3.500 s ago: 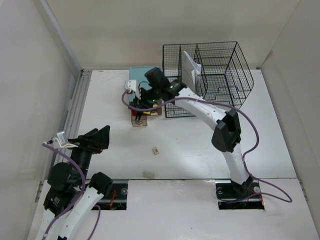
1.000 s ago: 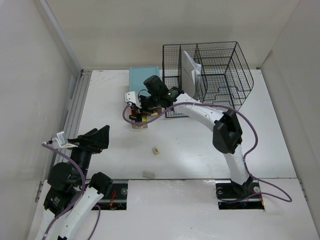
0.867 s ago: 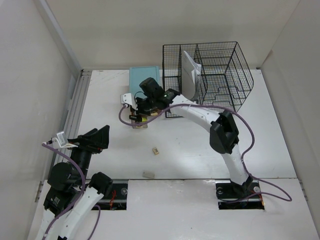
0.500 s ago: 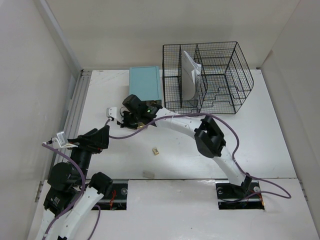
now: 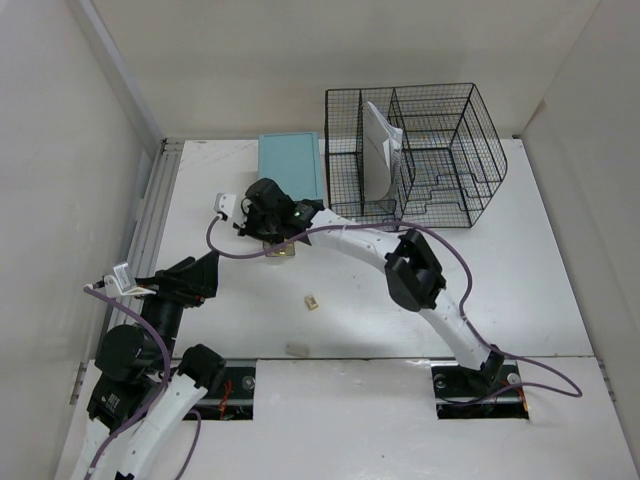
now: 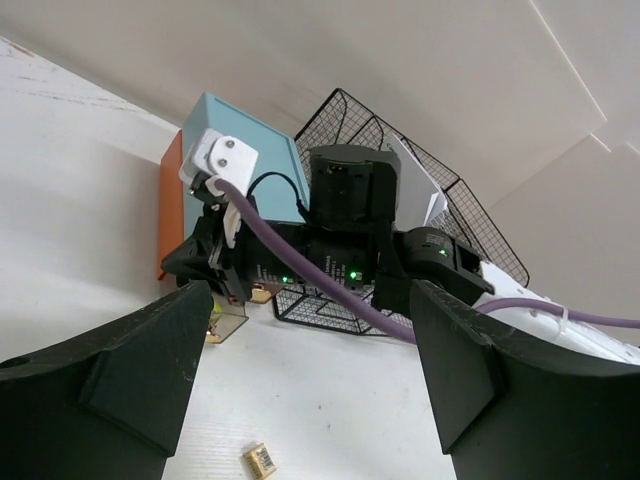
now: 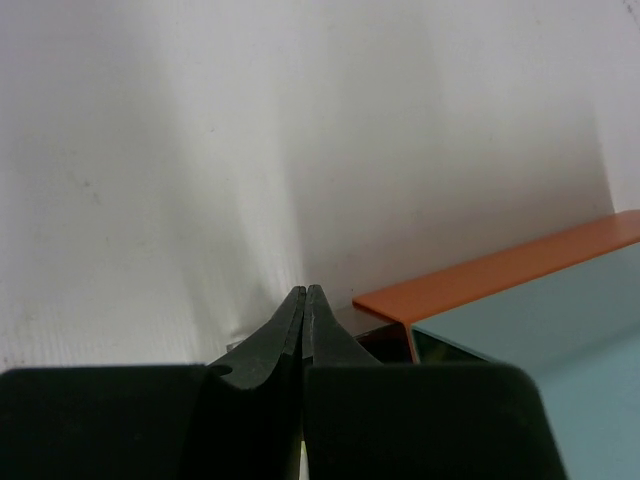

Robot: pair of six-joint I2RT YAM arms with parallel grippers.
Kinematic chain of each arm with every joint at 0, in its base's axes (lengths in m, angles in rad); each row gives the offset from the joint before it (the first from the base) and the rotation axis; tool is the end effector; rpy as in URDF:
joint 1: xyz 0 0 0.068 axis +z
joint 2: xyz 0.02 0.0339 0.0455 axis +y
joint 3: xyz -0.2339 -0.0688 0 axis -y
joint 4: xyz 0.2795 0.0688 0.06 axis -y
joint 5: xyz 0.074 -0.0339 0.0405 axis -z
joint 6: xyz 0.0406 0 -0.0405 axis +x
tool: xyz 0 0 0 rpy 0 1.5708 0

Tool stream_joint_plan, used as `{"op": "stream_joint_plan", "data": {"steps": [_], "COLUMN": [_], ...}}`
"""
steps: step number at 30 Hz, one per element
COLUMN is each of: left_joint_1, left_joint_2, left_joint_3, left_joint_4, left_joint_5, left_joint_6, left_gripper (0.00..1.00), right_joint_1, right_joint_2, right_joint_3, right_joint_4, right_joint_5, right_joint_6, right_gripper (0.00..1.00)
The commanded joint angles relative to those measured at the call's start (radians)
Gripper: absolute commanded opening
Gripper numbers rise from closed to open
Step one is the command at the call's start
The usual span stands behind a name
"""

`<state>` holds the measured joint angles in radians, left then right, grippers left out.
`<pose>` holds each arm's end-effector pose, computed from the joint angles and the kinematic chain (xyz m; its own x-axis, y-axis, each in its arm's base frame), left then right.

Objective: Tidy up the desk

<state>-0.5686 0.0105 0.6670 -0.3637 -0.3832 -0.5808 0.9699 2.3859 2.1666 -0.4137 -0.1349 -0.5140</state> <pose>0.0737 -0.0291 0.3663 0.0948 -0.6645 -0.7412 0.2988 0.7293 -0.6156 0.3167 0.4717 0.2041 0.1408 -0.6564 -0.7412 -0.9296 0.1701 -0.3271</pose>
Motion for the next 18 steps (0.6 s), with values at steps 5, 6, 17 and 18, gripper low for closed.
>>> {"op": "stream_joint_plan", "data": {"steps": [5, 6, 17, 18], "left_joint_1": [-0.005, -0.005, -0.005, -0.005], "left_joint_2": [-0.101, -0.101, -0.101, -0.101], "left_joint_3": [-0.003, -0.003, -0.003, -0.003], "left_joint_4": [0.032, 0.032, 0.032, 0.032], "left_joint_5": [-0.01, -0.01, -0.01, -0.01], "left_joint_6": [0.002, 0.002, 0.002, 0.002], "left_gripper": [0.78, 0.78, 0.78, 0.78], "right_joint_1": [0.006, 0.006, 0.006, 0.006], "right_joint_2": [0.016, 0.016, -0.051, -0.063], "right_joint_3": [0.032, 0.032, -0.063, -0.076], "right_joint_4": [0.009, 0.009, -0.03, -0.03], "right_joint_5": [0.067, 0.08, 0.089, 0.089], "right_joint_6": [0.023, 0.023, 0.023, 0.023], "right_gripper": [0.0, 0.0, 0.0, 0.0]}}
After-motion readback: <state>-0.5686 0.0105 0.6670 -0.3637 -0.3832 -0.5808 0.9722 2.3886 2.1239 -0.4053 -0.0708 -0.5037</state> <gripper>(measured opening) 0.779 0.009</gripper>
